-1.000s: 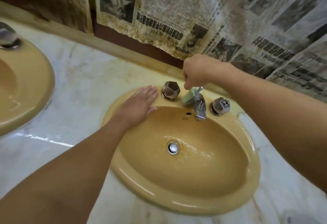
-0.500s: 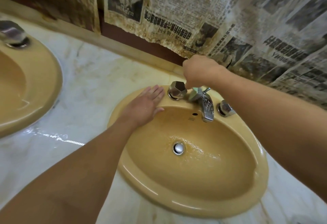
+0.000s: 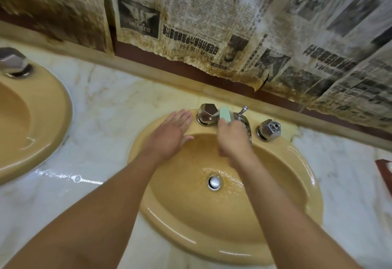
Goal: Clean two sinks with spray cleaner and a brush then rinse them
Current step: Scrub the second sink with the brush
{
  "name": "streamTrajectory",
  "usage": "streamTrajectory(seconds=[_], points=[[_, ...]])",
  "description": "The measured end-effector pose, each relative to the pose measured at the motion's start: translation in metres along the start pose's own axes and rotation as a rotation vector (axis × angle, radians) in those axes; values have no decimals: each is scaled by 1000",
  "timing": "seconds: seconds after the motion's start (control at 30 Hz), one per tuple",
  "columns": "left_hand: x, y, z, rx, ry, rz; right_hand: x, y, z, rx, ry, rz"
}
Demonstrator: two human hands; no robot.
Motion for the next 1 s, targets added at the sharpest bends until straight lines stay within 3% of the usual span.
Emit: streamTrajectory(seconds=[0.07,0.13,0.3,0.5,0.63,0.77,0.9,1.0], points=[[1,0,0,16,2,6,14,32,21,-321,175,7],[2,-1,0,44,-4,16,18,51,32,-479,265,69],[1,0,-3,64,-9,16,-23,49,37,-457,191,228],[3,0,-4,88,3,50,-2,53,38,-737,366,84],[4,0,-7,116,5,80,3,51,39,-743,351,115],[2,-5,-7,210,-53,121,-1,53,38,-761,455,104],[1,-9,-7,250,-62,181,8,62,49,-758,278,183],[2,-8,-9,250,-72,179,8,66,52,-723,258,239]])
Point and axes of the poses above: each hand's wrist, its own x-axis away from the middle knuckle, its own y-axis out of the palm, z = x × y, the point moved 4 cm from there along -x, towards the middle knuckle
